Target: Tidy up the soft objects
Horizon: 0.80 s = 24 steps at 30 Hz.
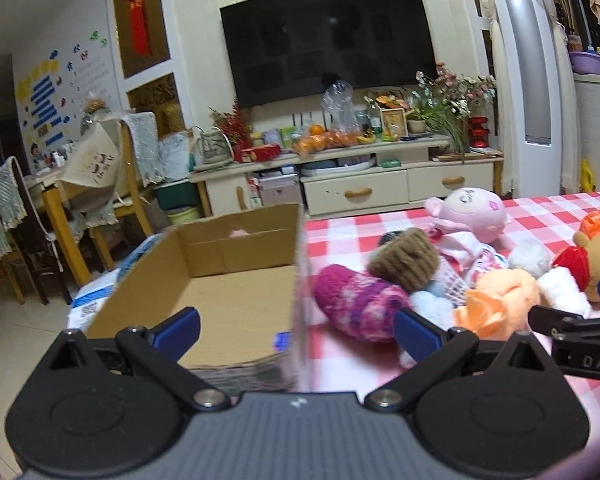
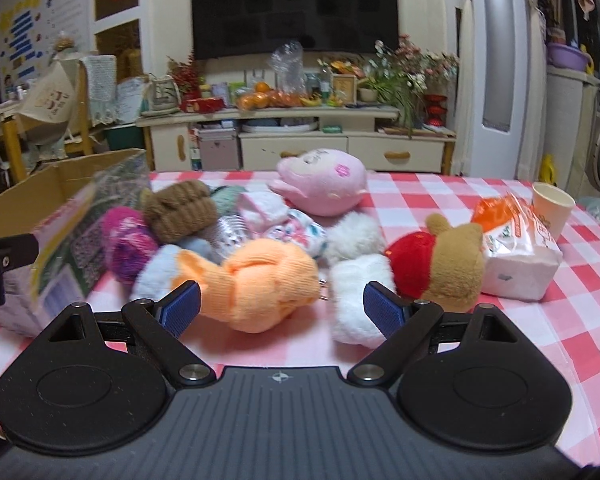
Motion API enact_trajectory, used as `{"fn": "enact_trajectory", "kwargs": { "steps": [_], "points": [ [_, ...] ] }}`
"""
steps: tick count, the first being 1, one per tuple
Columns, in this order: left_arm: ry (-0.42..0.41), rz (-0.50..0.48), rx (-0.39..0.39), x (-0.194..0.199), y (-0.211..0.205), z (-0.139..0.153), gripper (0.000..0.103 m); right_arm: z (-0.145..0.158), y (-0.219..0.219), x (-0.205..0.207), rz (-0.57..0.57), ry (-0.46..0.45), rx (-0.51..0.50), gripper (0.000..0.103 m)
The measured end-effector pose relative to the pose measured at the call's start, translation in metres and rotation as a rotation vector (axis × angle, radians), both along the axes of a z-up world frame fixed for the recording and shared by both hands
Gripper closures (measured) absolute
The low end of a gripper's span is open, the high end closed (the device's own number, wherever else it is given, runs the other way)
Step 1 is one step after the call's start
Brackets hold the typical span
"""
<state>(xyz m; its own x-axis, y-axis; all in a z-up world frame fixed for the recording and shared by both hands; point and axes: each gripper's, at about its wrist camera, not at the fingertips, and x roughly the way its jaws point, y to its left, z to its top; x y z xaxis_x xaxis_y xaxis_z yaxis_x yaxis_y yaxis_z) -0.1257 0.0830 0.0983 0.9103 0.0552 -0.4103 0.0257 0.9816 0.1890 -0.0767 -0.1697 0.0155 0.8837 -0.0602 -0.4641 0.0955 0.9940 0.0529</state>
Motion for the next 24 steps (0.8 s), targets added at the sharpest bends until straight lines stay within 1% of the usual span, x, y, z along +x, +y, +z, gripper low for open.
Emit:
{"fn": "enact_trajectory", "kwargs": {
  "steps": [3,10,13,16,19,24],
  "points": [
    [-0.006,0.018,0.000,-0.004,0.013,0.003,0.001,0.002,0.007,-0.009,0.028,-0.019,-0.018,0.000],
    [-0.012,0.080,-0.051,-0.011,0.058,0.010,0.001,0.009,0.019,-0.029,0.113,-0.057,-0.044,0.000],
    [-0.010,0.100,-0.067,-0.014,0.068,0.010,0.001,0.011,0.027,-0.043,0.146,-0.073,-0.055,0.000],
    [-0.002,0.100,-0.079,-0.012,0.071,0.010,0.001,0.015,0.028,-0.051,0.181,-0.086,-0.067,0.000],
    [-0.001,0.094,-0.076,-0.012,0.072,0.008,0.001,0.018,0.032,-0.060,0.211,-0.104,-0.085,0.000],
    [0.002,0.088,-0.101,-0.015,0.076,0.005,0.001,0.018,0.030,-0.070,0.244,-0.106,-0.102,0.000]
  ]
}}
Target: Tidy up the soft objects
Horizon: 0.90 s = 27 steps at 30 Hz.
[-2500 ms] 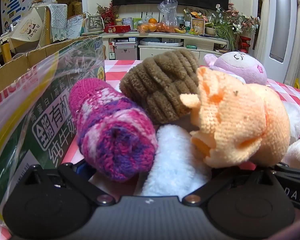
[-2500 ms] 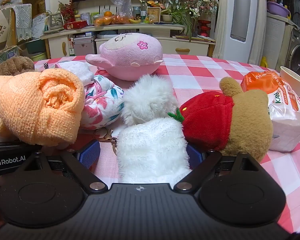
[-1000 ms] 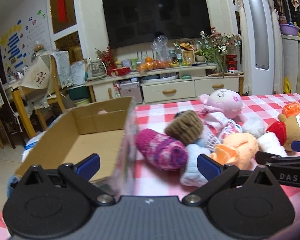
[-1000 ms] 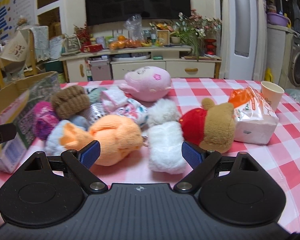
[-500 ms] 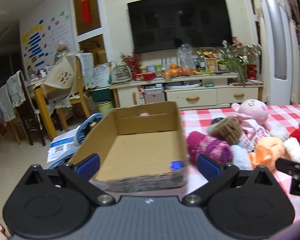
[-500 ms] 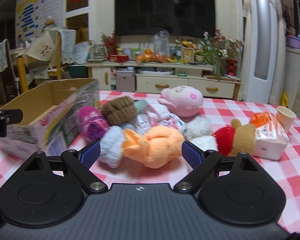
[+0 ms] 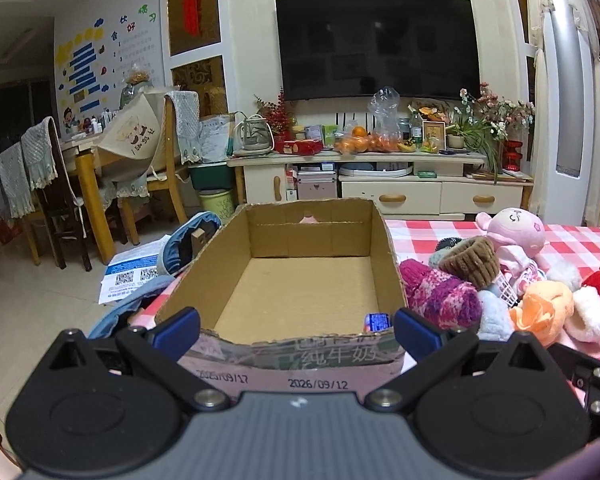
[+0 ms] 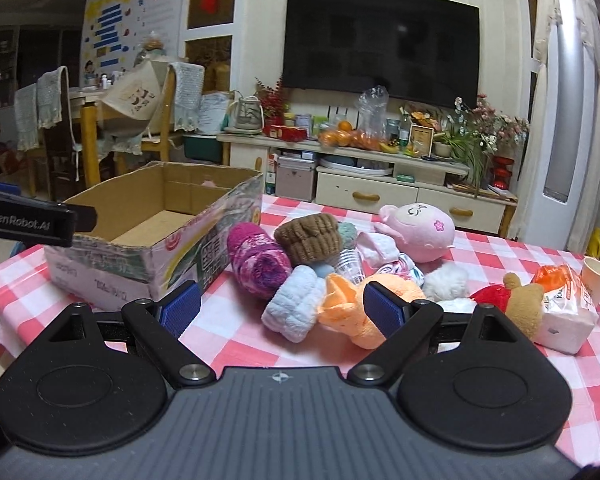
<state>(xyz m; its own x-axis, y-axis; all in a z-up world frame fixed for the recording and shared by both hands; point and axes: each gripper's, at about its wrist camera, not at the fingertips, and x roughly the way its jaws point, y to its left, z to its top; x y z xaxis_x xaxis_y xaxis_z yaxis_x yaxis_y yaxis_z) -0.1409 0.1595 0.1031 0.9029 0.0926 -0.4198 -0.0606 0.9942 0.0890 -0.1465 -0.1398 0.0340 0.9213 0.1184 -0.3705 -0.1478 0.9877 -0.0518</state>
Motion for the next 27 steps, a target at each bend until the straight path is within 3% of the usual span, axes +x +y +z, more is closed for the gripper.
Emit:
{"fn": "enact_trajectory", "kwargs": {
  "steps": [5,15,27],
  "points": [
    [0.023,-0.007,-0.001,0.003,-0.001,-0.007,0.001,0.006,-0.002,0.009,-0.016,-0.004,-0.026,0.000],
    [0.048,-0.066,-0.002,0.008,-0.022,-0.013,0.001,0.003,-0.017,0.024,-0.080,0.032,0.024,0.000],
    [0.060,-0.264,-0.002,0.010,-0.077,-0.017,0.001,-0.003,-0.068,0.035,-0.232,0.081,0.117,0.000]
  ]
}}
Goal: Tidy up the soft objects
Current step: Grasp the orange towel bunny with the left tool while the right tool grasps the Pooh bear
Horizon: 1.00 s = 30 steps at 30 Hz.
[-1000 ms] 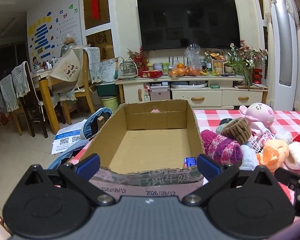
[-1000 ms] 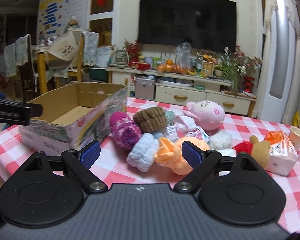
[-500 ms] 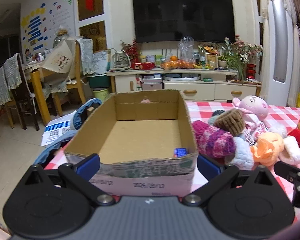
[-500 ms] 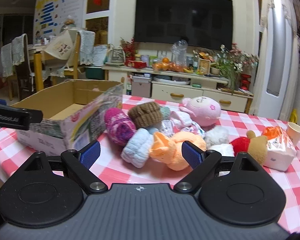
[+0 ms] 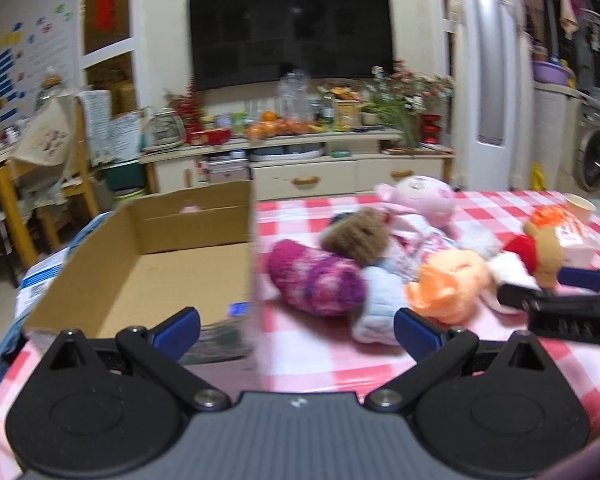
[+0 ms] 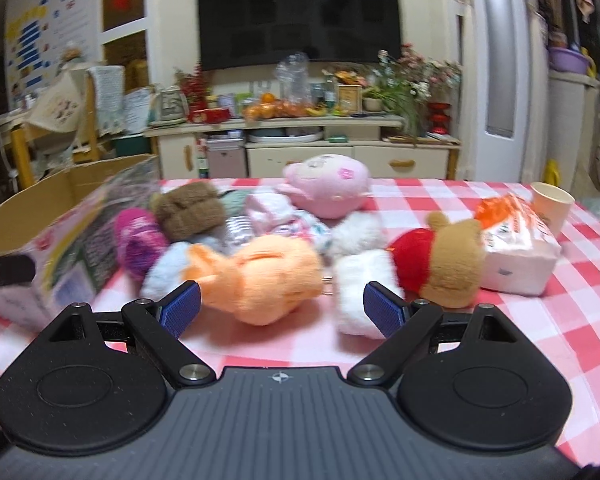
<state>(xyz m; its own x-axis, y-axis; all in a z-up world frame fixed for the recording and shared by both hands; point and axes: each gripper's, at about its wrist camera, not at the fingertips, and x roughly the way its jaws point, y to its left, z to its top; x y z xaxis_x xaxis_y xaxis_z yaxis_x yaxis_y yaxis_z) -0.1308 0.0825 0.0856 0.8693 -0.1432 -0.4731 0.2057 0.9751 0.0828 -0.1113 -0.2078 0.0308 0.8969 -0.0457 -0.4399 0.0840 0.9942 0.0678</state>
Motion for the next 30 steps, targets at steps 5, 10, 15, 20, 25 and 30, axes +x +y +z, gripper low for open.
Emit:
{"fn": "enact_trajectory", "kwargs": {
  "steps": [5,10,15,20,25,30],
  "points": [
    [0.013,-0.091,0.023,0.005,-0.029,-0.005,0.001,-0.002,-0.032,0.003,-0.086,-0.001,0.054,0.000],
    [0.029,-0.191,0.065,0.014,-0.065,-0.014,0.001,-0.007,-0.060,0.005,-0.186,0.001,0.123,0.000],
    [0.061,-0.256,0.119,0.033,-0.097,-0.025,0.001,-0.010,-0.080,0.013,-0.255,-0.011,0.158,0.000],
    [0.075,-0.296,0.172,0.052,-0.120,-0.033,0.006,-0.014,-0.098,0.029,-0.273,-0.002,0.206,0.000],
    [0.092,-0.312,0.182,0.072,-0.131,-0.037,0.010,-0.019,-0.104,0.042,-0.258,0.014,0.214,0.000],
    [0.143,-0.326,0.172,0.091,-0.142,-0.046,0.012,-0.021,-0.103,0.055,-0.232,0.057,0.216,0.000]
  ]
}}
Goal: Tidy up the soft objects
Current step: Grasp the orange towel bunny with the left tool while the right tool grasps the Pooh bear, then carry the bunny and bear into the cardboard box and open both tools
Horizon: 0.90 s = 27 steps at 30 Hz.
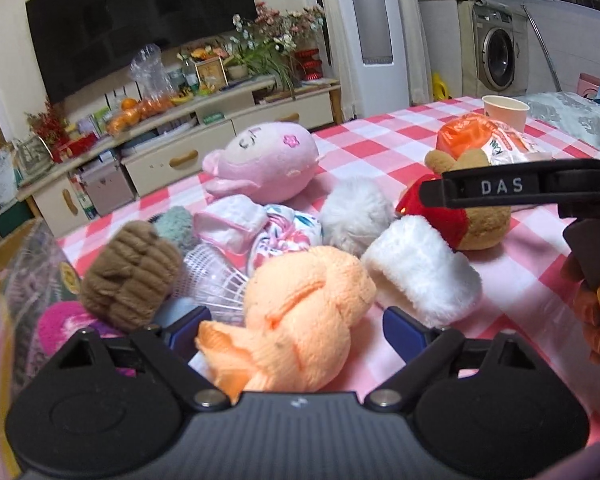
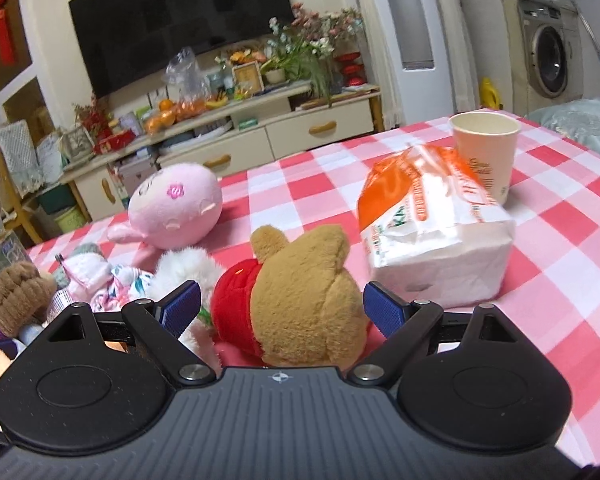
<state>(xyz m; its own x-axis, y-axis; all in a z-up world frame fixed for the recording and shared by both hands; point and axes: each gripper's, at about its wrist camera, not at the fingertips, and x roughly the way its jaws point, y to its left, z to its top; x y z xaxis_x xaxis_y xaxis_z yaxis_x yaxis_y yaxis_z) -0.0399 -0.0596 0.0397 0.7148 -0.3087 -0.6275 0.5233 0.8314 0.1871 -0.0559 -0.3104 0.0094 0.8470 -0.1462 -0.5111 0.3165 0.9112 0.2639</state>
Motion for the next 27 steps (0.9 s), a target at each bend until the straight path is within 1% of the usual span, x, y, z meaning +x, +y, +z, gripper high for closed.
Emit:
{"fn": "enact_trajectory", "kwargs": {
  "steps": [3,6,8,9,11,14,18,21,27],
  "points": [
    [0.037,-0.001,0.011,0.009,-0.005,-0.005,0.015,0.000,0.003,0.007,0.004,0.018,-0.041,0.000],
    [0.080,0.011,0.018,0.018,-0.007,-0.009,0.022,-0.002,0.004,0.012,0.008,0.045,-0.059,0.000],
    [0.111,0.020,0.024,0.022,-0.008,-0.012,0.030,-0.003,0.004,0.016,0.012,0.061,-0.069,0.000],
    [0.123,0.024,0.027,0.023,-0.008,-0.014,0.032,-0.004,0.003,0.018,0.016,0.063,-0.066,0.000],
    [0.140,0.028,0.028,0.025,-0.009,-0.016,0.044,-0.005,0.001,0.020,0.020,0.066,-0.063,0.000],
    [0.146,0.036,0.012,0.025,-0.008,-0.015,0.049,-0.005,-0.001,0.021,0.022,0.069,-0.061,0.000],
    [0.155,0.040,-0.008,0.023,-0.005,-0.014,0.051,-0.007,-0.001,0.023,0.027,0.086,-0.065,0.000],
    [0.153,0.032,-0.020,0.020,-0.003,-0.011,0.052,-0.006,0.001,0.023,0.025,0.082,-0.066,0.000],
    [0.113,0.030,-0.067,0.014,0.005,0.005,0.052,-0.003,0.003,0.017,0.006,0.064,-0.073,0.000]
  ]
}}
